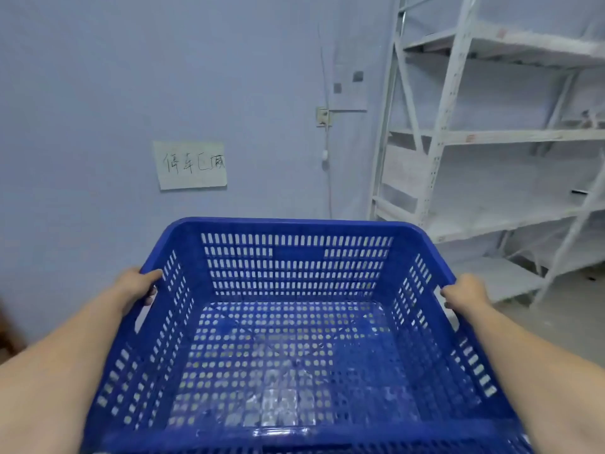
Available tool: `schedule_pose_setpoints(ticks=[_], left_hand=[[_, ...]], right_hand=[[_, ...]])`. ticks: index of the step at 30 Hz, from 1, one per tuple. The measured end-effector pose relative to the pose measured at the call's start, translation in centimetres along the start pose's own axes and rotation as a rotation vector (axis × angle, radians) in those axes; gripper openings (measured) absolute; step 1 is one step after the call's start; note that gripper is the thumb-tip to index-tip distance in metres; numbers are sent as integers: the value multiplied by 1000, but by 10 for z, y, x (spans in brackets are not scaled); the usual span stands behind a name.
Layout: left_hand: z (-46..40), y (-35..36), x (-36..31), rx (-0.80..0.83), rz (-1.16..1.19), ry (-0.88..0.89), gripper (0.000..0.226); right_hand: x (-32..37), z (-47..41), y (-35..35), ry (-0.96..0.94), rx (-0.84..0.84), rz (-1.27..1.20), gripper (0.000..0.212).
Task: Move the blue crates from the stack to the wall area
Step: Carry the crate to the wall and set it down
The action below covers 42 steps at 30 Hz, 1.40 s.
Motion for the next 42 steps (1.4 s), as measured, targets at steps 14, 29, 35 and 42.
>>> schedule_pose_setpoints(ticks=[14, 29, 35, 42], left_hand=[[-176, -14, 16, -181, 2, -181, 13], [-334, 5, 41, -220, -28, -286, 16], [-447, 28, 95, -149, -55, -347, 14], [-531, 78, 166, -66, -90, -427, 16]], right_hand=[[126, -169, 208, -137, 196, 49, 11], [201, -263, 370, -127, 286, 52, 9], [192, -283, 467, -10, 308, 139, 10], [152, -295, 556, 140, 318, 210, 23]])
Point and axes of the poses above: each hand's wrist, its own z-axis away from the middle knuckle, its own y-axis out of the palm, x = y × z, the point moved 5 cm from there along -z, towards the middle knuckle, and after that the axes turned 15 degrees about -z, right-handed, at the moved point
